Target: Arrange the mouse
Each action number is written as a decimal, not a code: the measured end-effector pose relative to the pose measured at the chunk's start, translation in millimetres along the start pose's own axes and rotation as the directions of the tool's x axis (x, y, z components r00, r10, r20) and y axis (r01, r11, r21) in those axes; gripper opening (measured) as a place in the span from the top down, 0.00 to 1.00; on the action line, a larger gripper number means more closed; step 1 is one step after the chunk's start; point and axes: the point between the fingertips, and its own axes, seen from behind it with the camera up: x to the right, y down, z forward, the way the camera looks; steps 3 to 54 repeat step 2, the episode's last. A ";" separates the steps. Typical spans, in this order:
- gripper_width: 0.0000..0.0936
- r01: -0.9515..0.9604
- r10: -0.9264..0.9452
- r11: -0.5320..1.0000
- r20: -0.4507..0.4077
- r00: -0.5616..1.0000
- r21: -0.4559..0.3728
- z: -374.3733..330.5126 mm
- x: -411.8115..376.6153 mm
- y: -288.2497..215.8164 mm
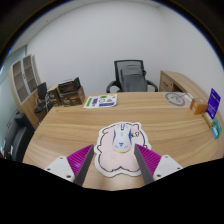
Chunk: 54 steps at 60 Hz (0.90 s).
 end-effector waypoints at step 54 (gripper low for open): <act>0.11 -0.003 0.002 1.000 0.012 1.000 0.016 -21.5 -2.2 3.9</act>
